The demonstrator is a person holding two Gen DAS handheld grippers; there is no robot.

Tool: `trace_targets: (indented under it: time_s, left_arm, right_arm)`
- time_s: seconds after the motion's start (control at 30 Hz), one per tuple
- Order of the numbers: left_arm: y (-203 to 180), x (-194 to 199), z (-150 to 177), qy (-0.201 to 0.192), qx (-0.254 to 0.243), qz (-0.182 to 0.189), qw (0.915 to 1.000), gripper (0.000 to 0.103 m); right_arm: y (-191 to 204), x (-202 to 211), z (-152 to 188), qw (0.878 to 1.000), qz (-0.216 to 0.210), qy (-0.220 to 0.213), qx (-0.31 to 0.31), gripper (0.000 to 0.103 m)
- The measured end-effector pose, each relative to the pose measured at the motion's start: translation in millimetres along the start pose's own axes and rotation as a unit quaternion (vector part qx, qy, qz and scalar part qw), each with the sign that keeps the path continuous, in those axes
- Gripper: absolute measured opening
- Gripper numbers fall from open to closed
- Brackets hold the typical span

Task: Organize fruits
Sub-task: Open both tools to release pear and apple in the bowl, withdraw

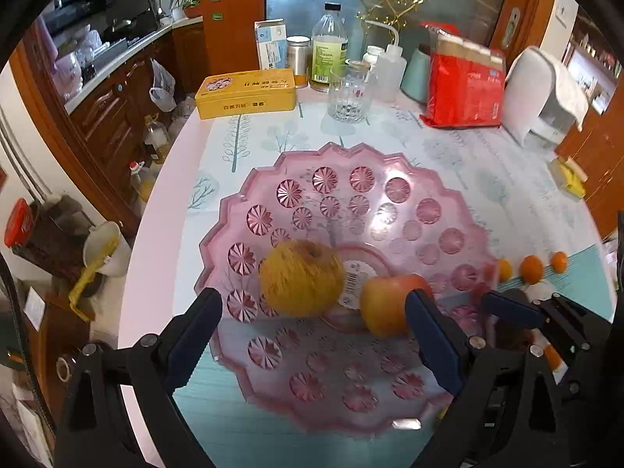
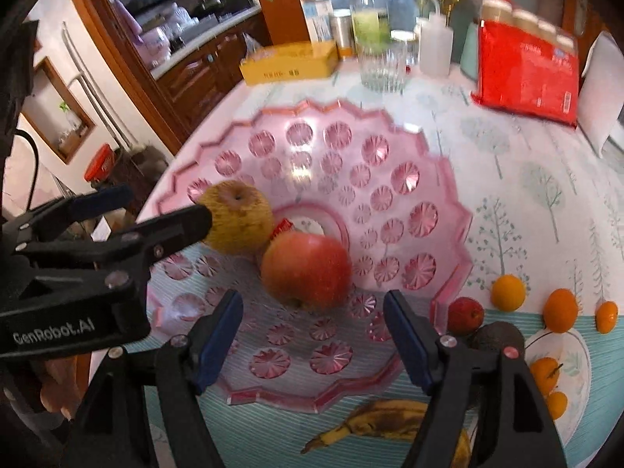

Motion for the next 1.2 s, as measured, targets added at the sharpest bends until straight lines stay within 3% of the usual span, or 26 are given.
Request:
trace_targets:
  time_s: [0.2, 0.37, 0.63, 0.97, 1.2]
  left_arm:
    - [1, 30, 6, -0.008, -0.008, -0.003, 0.9999, 0.094]
    - [7, 48, 17, 0.0, 0.017, 0.01, 0.9998, 0.094]
    - [2, 75, 37, -0.008, 0.015, 0.006, 0.9998, 0.094]
    - [-60, 100, 63, -0.015, -0.04, 0.025, 0.9988, 0.094]
    - [-120, 108, 69, -0.019, -0.074, 0.049, 0.9958, 0.094]
  right_arm:
    - [18, 28, 2, 0.999, -0.009, -0.031, 0.021, 0.075]
    - [29, 51, 8, 0.998, -0.003, -0.046, 0.034, 0.075]
    - [29, 94, 22, 0.998, -0.014, -0.066, 0.016, 0.075]
    - [-2, 146, 50, 0.994, -0.036, -0.102, -0.029, 0.076]
    - [-62, 184, 72, 0.989, 0.045, -0.135, -0.045, 0.076]
Point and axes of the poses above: each gripper's, at about its wrist camera, not at the fingertips, and x roughly against the way its jaws point, y to its left, z to its underside, the point moved 9 cm from there along -x, roughly the way its jaws point, and after that the axes turned 4 degrees about y, right-handed, at the moved point
